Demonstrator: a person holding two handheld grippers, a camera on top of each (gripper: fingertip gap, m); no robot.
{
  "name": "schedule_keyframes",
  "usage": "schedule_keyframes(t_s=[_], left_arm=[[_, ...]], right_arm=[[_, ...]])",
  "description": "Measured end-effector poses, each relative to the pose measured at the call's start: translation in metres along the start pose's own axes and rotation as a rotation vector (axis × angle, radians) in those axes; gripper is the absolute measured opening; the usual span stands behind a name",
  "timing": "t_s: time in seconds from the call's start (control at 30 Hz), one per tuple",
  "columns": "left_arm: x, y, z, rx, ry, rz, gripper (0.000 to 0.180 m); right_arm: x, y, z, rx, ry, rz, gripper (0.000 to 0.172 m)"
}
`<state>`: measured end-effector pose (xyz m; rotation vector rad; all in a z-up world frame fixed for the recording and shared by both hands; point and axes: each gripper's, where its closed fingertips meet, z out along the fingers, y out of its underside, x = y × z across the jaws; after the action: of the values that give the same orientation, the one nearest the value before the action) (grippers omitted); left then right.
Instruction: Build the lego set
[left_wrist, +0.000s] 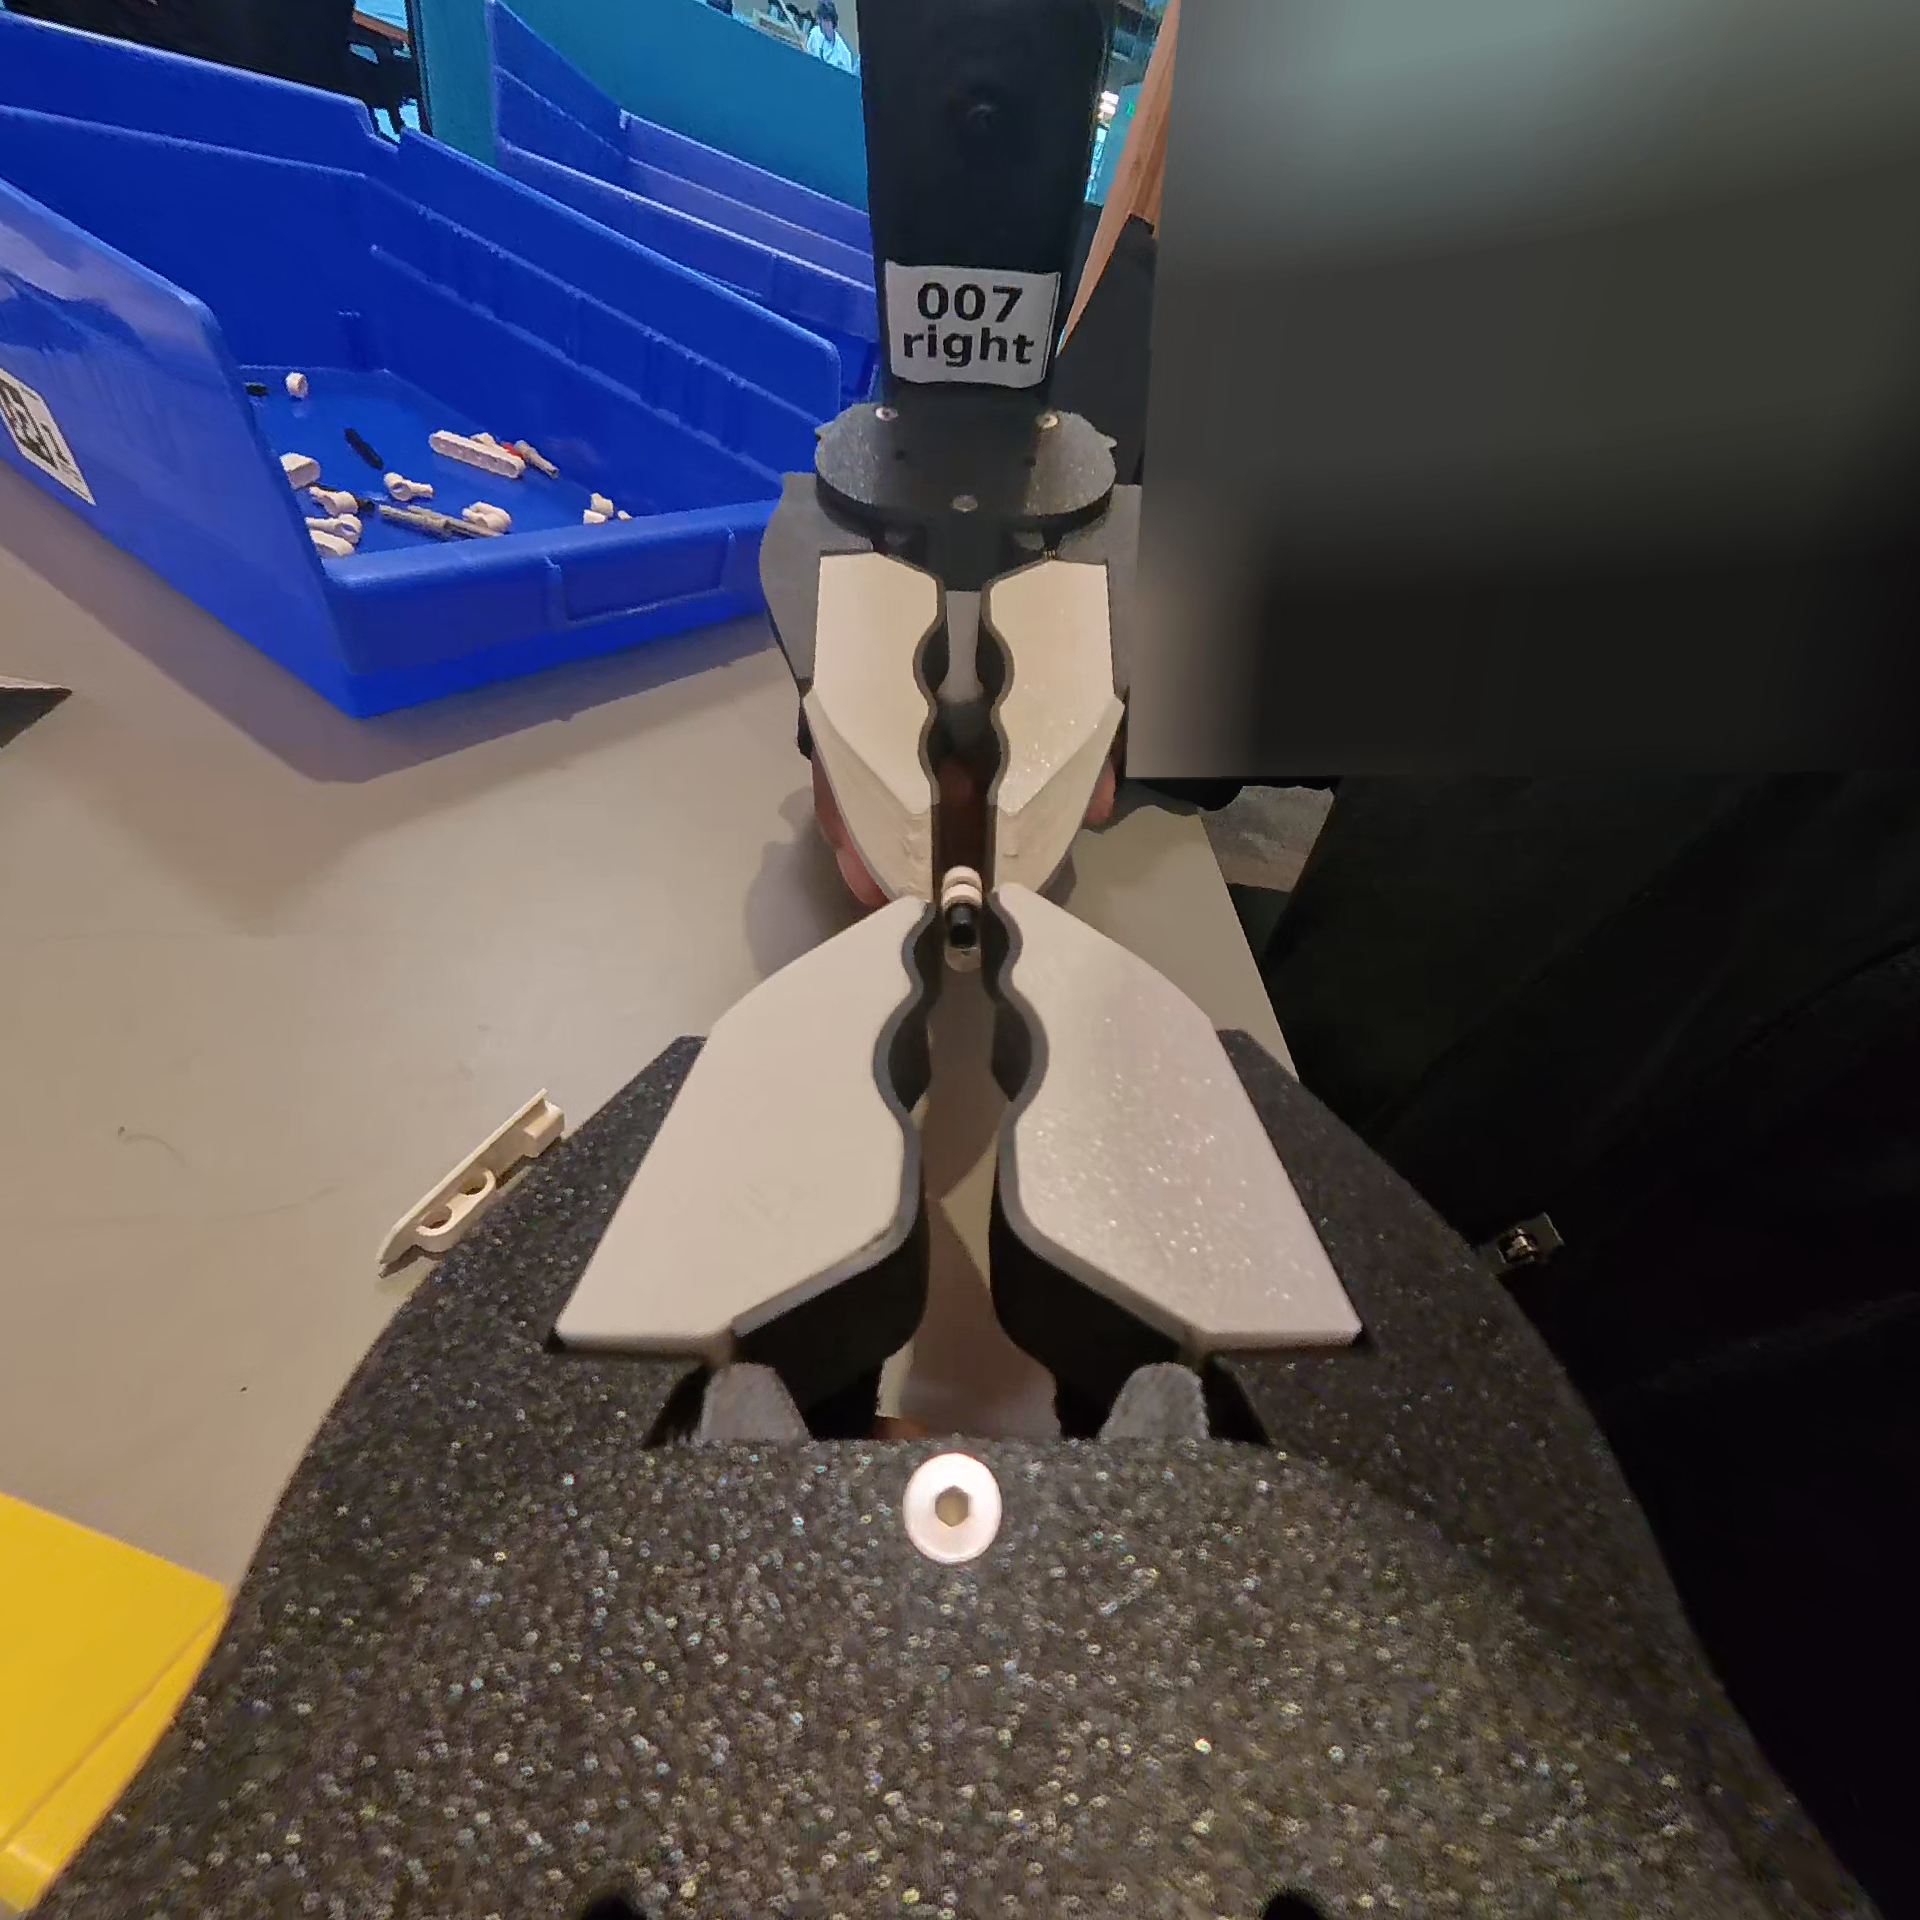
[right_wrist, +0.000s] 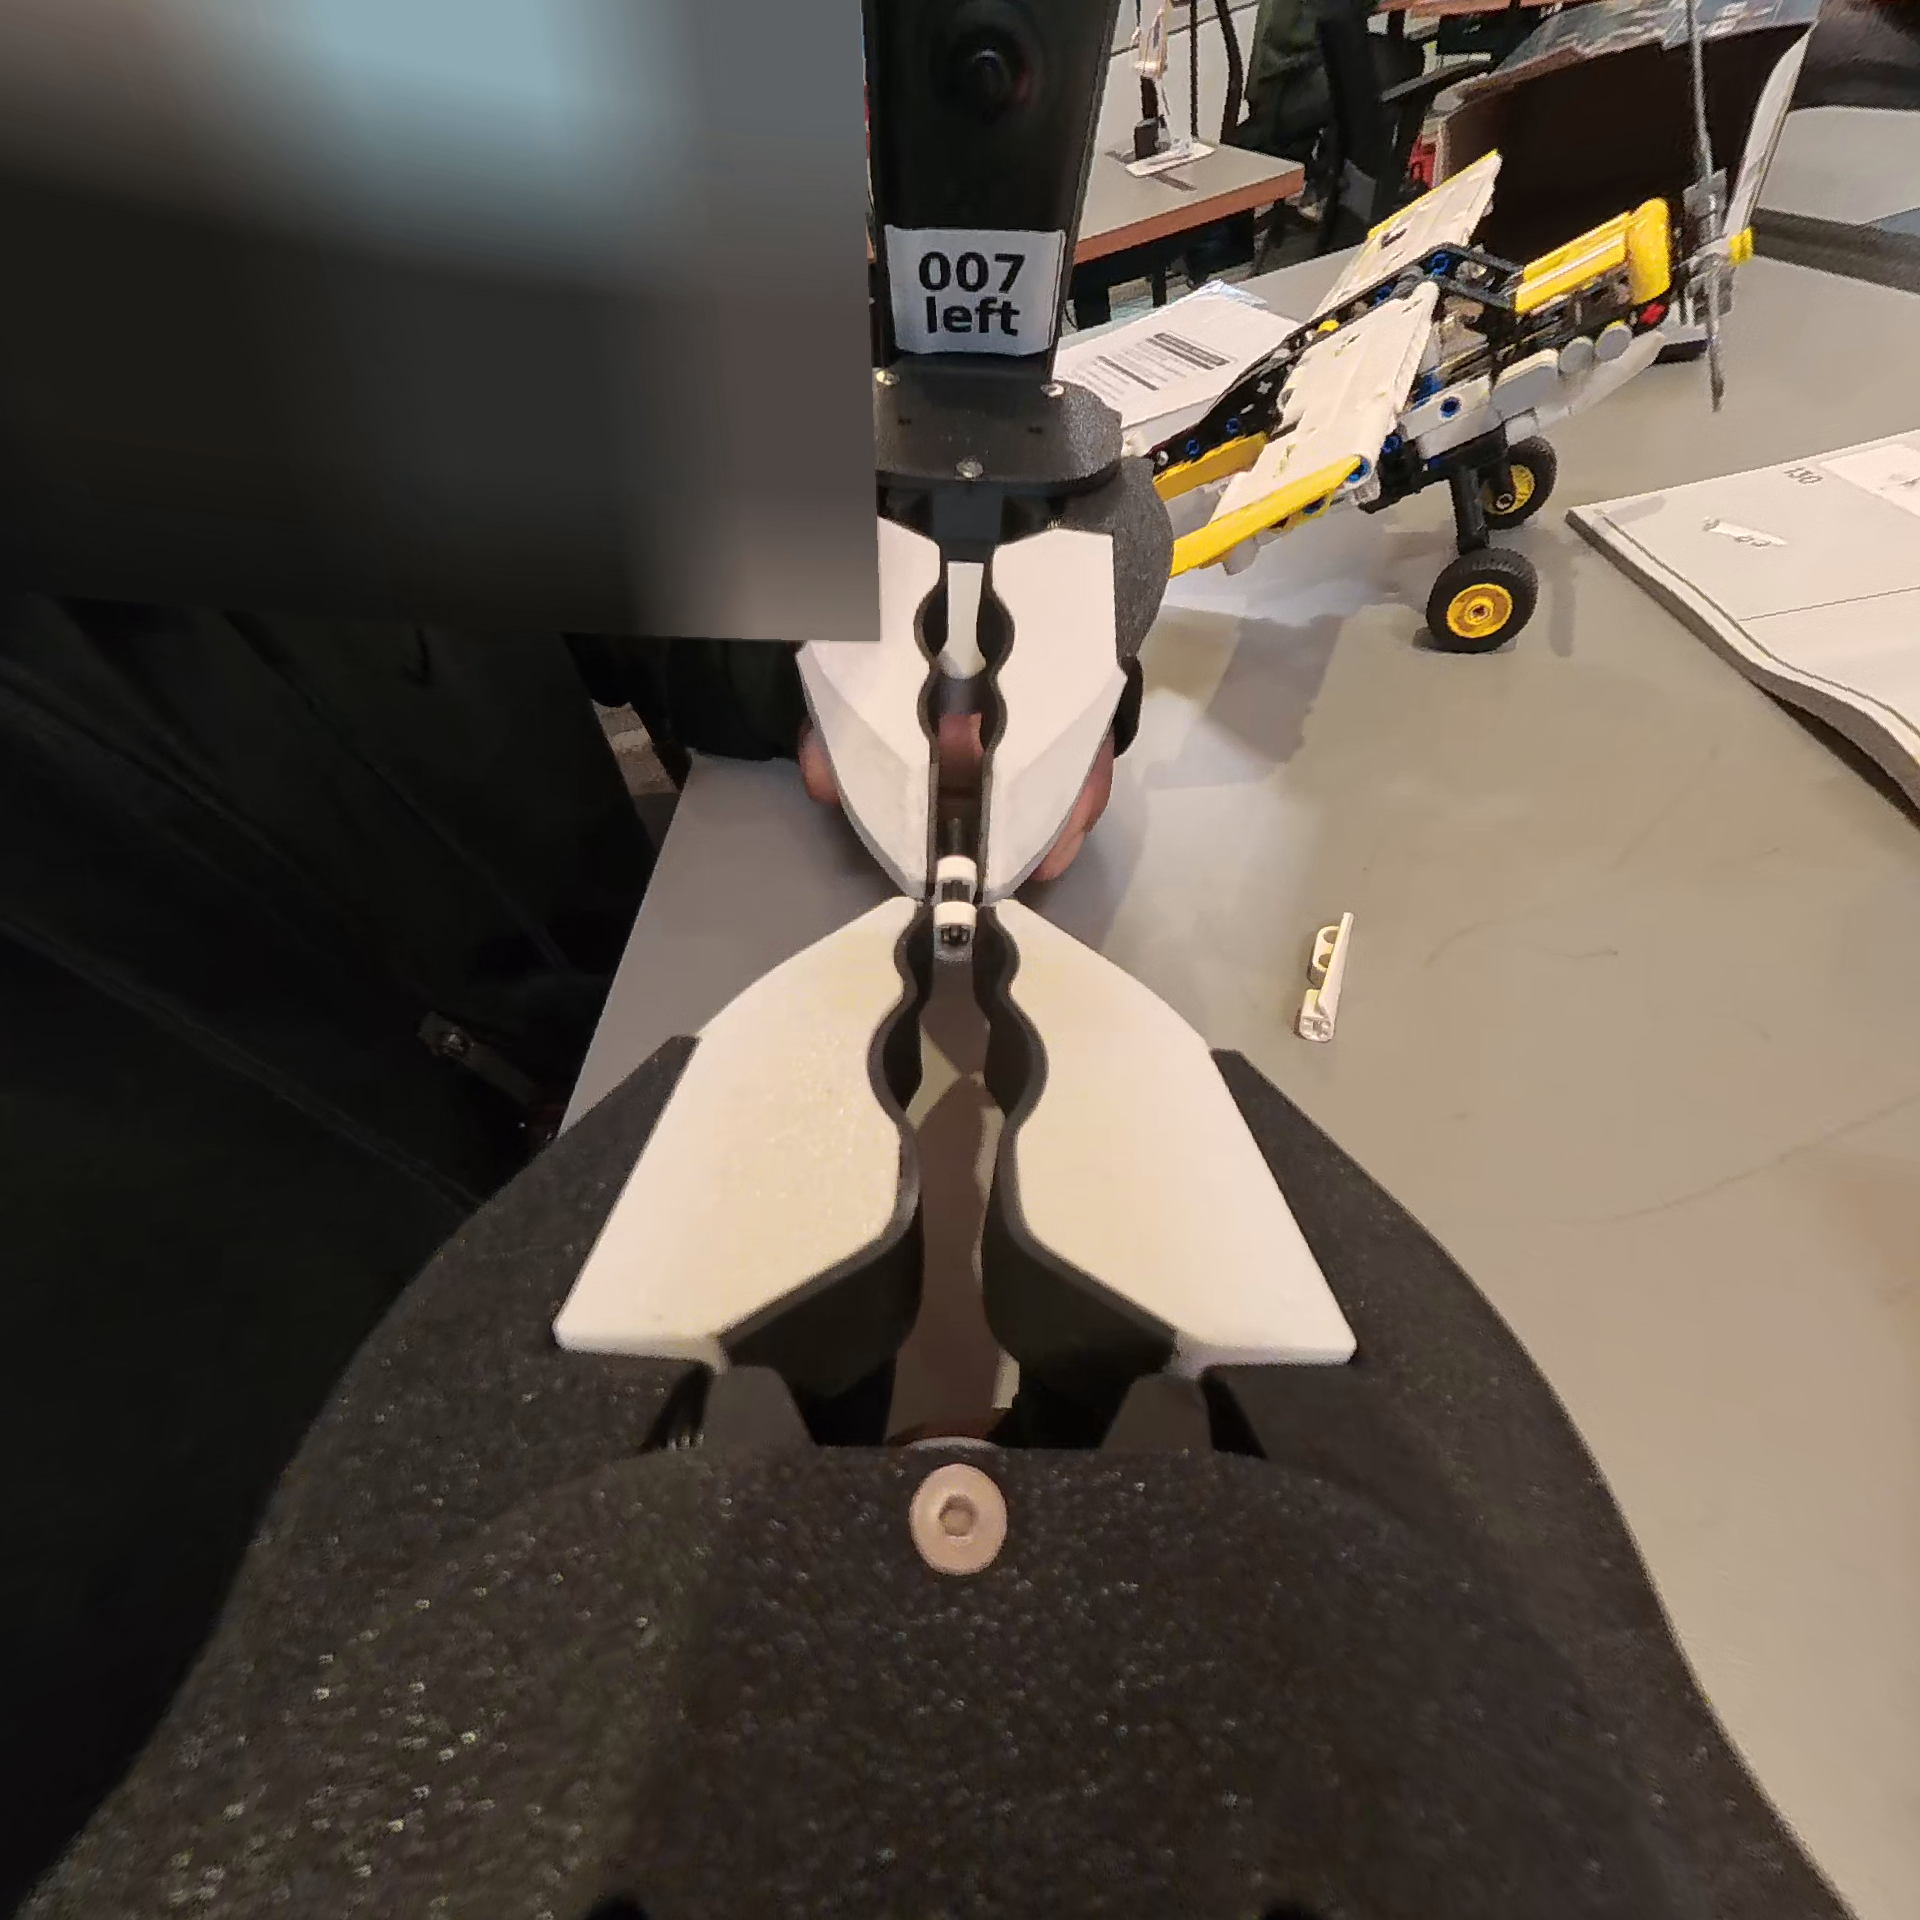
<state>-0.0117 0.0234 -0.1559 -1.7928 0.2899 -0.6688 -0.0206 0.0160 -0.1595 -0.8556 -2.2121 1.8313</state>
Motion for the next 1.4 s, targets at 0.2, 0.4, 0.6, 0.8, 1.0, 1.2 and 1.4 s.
schedule_keyframes(t_s=[0.2,0.4,0.6,0.8,1.0,1.2,1.4], left_arm=[[-0.004,-0.001,0.0,0.011,-0.019,-0.015,0.007],[-0.009,-0.006,-0.006,0.043,-0.035,-0.04,0.002],[-0.008,-0.001,-0.005,0.001,-0.03,-0.014,0.005],[-0.007,0.003,-0.002,-0.023,-0.041,0.008,0.005],[-0.006,0.003,-0.002,-0.024,-0.048,0.037,0.004],[-0.006,0.005,-0.001,-0.035,-0.055,0.04,0.004],[-0.005,0.005,-0.001,-0.034,-0.045,0.039,0.004]], right_arm=[[0.003,0.0,-0.001,0.002,0.027,-0.012,0.007],[0.008,0.004,-0.004,-0.035,0.052,-0.012,0.007],[0.009,0.007,-0.005,-0.055,0.054,-0.012,0.007],[0.009,0.006,-0.005,-0.053,0.053,-0.011,0.007],[0.006,0.007,-0.004,-0.062,0.038,-0.017,0.007],[0.007,0.009,-0.003,-0.068,0.038,-0.018,0.007],[0.006,0.01,-0.002,-0.077,0.041,-0.034,0.007]])
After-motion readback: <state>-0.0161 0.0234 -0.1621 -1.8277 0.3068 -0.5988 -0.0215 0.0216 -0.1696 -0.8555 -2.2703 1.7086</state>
